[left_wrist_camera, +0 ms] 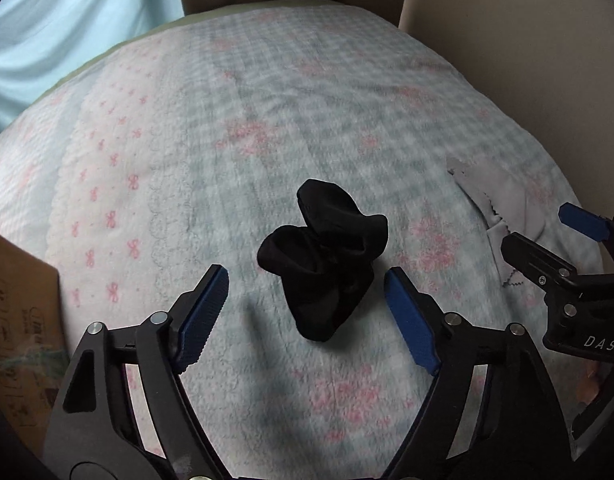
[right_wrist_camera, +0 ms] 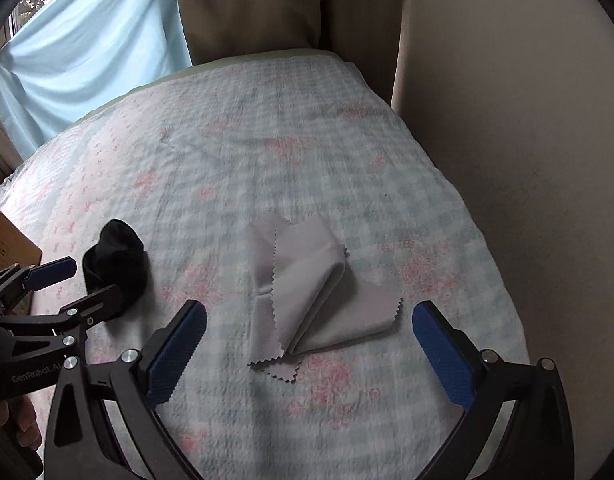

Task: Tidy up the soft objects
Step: 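Grasp the black sock with the left tool while the right tool grasps the grey cloth, then carry the black sock and grey cloth over the box with both tools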

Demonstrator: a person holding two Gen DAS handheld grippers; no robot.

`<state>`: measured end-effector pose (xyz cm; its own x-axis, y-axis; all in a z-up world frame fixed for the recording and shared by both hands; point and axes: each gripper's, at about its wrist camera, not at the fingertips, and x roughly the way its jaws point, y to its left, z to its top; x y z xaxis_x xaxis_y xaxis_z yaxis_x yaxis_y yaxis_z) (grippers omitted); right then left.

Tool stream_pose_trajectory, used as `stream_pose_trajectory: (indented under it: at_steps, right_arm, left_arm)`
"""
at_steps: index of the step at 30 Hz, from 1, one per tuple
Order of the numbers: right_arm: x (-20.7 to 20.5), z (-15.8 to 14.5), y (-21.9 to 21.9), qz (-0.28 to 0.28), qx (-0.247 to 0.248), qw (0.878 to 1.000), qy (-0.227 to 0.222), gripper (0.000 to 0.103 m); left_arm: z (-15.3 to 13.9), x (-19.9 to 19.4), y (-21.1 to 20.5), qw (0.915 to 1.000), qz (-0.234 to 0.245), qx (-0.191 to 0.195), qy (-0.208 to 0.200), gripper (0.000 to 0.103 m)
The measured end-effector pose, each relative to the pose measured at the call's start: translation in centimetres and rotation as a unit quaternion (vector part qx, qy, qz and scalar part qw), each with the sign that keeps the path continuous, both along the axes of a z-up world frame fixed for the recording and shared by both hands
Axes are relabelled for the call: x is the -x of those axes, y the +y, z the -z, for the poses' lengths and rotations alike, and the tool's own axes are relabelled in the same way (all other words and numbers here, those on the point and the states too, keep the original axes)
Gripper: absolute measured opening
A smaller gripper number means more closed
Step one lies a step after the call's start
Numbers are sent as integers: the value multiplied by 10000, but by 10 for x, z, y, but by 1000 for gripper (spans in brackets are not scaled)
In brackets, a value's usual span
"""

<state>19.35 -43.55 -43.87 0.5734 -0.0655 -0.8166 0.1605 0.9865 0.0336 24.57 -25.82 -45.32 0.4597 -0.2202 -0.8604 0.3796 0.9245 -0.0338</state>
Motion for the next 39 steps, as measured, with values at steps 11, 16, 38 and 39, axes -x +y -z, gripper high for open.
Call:
stream_pose_trajectory:
  at_steps: [11,16,38,39]
  right_arm:
    - [-15,22,7,-112,277,9995,-95,47]
    - [-20,22,3,16,188,9998,-78,27]
    - [6,-68,2,383,226,9980,-453,14]
    - [10,-80,6,385,223,9978,-493,14]
  left_arm:
    - [15,-13,-25,9997,197,56,-112,31]
    - [12,-15,-25,9998,170,89,-97,21]
    - [-79,0,1,9988,61,379,-319,17]
    - [-90,3,5,9985,51,414,-343,17]
